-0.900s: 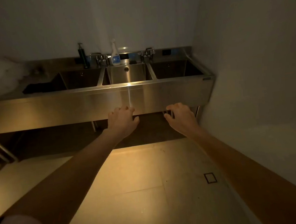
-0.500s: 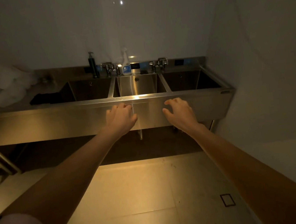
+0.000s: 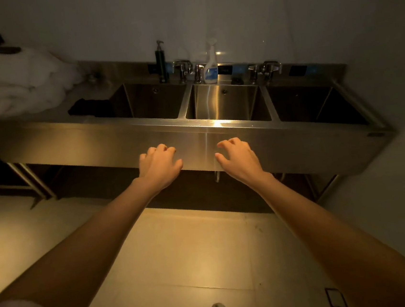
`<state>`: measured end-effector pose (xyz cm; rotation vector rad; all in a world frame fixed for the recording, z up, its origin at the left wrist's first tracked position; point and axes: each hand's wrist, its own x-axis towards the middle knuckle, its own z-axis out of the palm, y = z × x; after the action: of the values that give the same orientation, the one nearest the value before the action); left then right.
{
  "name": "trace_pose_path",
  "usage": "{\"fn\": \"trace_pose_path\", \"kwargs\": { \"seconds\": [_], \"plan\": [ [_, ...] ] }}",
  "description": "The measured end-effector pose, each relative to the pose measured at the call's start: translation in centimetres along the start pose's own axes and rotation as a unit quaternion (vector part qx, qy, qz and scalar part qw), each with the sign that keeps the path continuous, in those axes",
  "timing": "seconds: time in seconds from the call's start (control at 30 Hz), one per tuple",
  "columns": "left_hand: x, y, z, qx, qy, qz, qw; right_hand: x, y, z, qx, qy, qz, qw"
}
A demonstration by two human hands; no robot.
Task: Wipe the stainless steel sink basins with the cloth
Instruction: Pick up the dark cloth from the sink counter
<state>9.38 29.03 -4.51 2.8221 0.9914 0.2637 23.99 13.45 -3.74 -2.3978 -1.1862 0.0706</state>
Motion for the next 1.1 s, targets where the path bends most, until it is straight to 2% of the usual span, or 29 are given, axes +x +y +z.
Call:
{"fn": "trace_pose_path", "kwargs": {
  "seconds": [0.17,0.37,0.57,0.87,1.1],
  "plan": [
    [5.4,-0.9,1.1,0.018,-0.005,-0.025,1.000,6.6,1.2,1.6,0.007,-0.024,-0.035,0.999],
    [12.3,-0.8,0.0,0.037,0.030,-0.043,0.998,15.3,2.2,1.2,0.001,-0.010,-0.072,0.997],
    [15.4,-2.6,-0.5,0.045,0.039,-0.064,0.996,20.9,0.6,3.0,0.007,-0.024,-0.103,0.994],
    [17.9,-9.6,0.7,0.054,0.004,-0.121,0.991,26.1,-4.3,8.1,0.008,-0.065,-0.133,0.989],
    [21.4,-18.5,-0.5,0.053,0.012,-0.133,0.990,31.4,-11.2,13.0,0.004,-0.082,-0.146,0.986]
  ]
}}
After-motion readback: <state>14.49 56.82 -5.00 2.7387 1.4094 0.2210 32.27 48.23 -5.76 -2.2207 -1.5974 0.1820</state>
